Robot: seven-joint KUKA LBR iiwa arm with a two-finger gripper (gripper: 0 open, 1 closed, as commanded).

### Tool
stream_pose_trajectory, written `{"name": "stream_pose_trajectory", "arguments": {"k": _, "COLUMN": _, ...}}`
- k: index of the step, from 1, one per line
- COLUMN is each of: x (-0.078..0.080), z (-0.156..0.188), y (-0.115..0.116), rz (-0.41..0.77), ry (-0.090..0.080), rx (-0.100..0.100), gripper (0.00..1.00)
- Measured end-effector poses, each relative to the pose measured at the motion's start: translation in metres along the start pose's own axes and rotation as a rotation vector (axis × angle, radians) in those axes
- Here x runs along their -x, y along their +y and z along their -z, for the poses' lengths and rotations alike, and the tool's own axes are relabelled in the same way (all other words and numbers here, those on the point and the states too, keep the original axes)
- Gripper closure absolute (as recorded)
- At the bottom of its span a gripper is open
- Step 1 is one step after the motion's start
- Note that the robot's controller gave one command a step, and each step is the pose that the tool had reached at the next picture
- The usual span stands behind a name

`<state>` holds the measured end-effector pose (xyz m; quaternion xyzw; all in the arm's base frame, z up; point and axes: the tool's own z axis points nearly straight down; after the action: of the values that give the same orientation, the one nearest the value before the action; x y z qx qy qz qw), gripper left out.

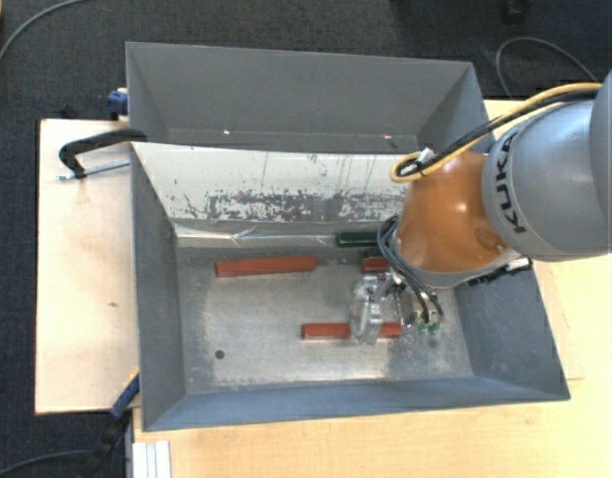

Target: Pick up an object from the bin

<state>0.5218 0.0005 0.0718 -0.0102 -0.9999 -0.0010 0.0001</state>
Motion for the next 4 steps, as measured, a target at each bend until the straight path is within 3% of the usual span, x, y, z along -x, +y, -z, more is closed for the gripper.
{"name": "stream_pose_trajectory", "arguments": {"k": 1, "x": 0.001, "z": -0.001, "y": 0.0, "rz": -0.001, "ry": -0.003, "rx": 0.0, "gripper": 0.0}}
{"name": "stream_pose_trajectory", "arguments": {"k": 2, "x": -0.001, "z": -0.001, "y": -0.076, "rz": -0.056, "ry": -0.004, "rx": -0.005, "gripper": 0.0}}
{"name": "stream_pose_trajectory", "arguments": {"k": 3, "x": -0.025, "z": 0.059, "y": 0.017, "rz": 0.03, "ry": -0.008, "rx": 0.003, "gripper": 0.0}}
{"name": "stream_pose_trajectory", "arguments": {"k": 4, "x": -0.021, "z": 0.012, "y": -0.057, "rz": -0.035, "ry": 0.003, "rx": -0.004, "gripper": 0.0}}
